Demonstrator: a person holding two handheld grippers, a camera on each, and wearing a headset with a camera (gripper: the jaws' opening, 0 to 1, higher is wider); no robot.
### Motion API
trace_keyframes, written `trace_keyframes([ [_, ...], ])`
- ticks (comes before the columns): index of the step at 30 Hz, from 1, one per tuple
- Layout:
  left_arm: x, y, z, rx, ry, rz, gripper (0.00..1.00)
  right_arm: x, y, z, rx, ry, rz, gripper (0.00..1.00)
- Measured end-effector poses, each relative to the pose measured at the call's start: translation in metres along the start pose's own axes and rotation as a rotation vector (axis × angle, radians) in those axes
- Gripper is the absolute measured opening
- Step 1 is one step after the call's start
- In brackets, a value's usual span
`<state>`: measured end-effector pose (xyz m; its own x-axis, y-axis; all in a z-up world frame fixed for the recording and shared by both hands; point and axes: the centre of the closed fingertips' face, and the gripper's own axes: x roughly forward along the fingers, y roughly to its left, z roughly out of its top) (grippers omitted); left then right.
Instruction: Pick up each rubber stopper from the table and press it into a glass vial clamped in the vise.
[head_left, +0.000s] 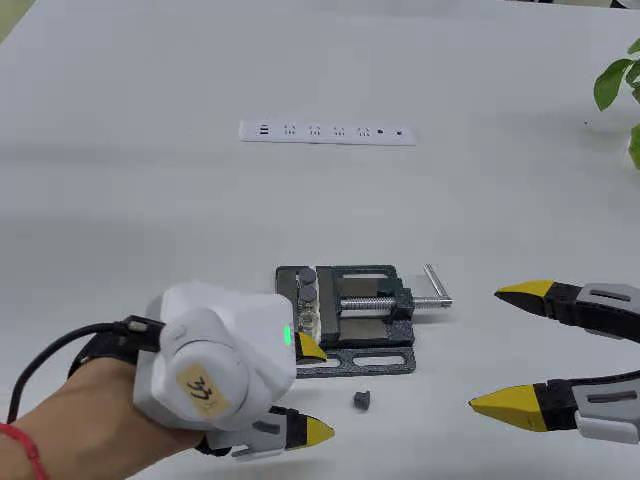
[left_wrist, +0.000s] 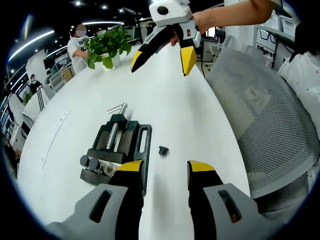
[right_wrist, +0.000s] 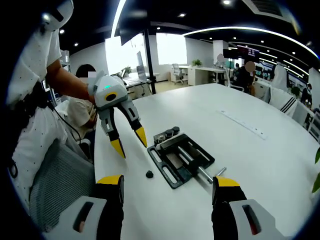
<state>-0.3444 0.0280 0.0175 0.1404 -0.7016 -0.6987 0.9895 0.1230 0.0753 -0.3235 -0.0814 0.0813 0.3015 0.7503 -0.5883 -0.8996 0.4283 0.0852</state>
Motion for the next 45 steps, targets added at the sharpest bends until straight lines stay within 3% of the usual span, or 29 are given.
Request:
trace_keyframes([
  [10,0.028,0.001,-0.01,0.04,0.081,-0.017,0.19,-0.005,0.001,-0.015,0.027,-0.006,-0.009,0.7],
  [14,0.037,0.002,-0.012,0.027,0.099,-0.014,0.16,-0.006,0.003,-0.017,0.038,-0.009,-0.012,0.69],
  [27,0.051,0.003,-0.006,0.032,0.103,-0.024,0.11,-0.01,-0.001,-0.019,0.048,-0.013,-0.027,0.68],
  [45,0.056,0.005,-0.008,0.045,0.118,-0.03,0.07,-0.011,-0.005,-0.022,0.05,-0.007,-0.027,0.66],
])
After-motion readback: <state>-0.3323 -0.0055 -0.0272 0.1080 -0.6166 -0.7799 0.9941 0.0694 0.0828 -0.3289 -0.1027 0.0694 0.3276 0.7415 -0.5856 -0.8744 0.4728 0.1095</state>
